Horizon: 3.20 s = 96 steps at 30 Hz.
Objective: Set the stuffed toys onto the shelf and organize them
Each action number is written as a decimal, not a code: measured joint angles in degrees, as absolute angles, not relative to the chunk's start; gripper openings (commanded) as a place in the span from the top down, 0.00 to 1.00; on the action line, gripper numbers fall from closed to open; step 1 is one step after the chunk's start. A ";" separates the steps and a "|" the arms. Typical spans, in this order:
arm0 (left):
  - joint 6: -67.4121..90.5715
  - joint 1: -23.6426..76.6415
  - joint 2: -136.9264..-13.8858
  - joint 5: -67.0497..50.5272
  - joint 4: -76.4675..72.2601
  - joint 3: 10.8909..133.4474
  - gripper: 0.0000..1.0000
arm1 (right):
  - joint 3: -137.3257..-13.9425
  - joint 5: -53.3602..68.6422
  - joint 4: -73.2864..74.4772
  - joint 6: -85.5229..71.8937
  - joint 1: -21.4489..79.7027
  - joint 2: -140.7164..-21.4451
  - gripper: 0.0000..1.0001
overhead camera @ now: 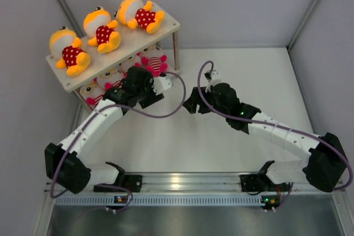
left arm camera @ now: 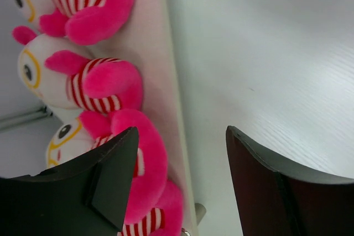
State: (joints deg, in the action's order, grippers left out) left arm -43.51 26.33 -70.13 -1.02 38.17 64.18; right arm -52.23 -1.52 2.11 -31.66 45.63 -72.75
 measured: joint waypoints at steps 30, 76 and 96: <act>-38.46 21.87 -96.90 24.29 17.47 73.76 0.30 | -50.11 -6.00 3.79 -29.50 45.63 -69.23 0.28; -33.43 17.89 -96.99 2.20 18.44 78.61 0.17 | -50.11 -8.56 7.51 -28.10 45.63 -69.49 0.27; -33.69 20.80 -75.09 -5.26 38.52 70.98 0.69 | -50.11 -7.22 6.87 -28.32 45.63 -70.04 0.27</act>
State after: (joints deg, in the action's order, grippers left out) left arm -33.69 20.80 -75.09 -5.26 38.52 70.98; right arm -50.11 -7.22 6.87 -28.32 45.63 -70.04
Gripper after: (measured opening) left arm 0.332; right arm 0.730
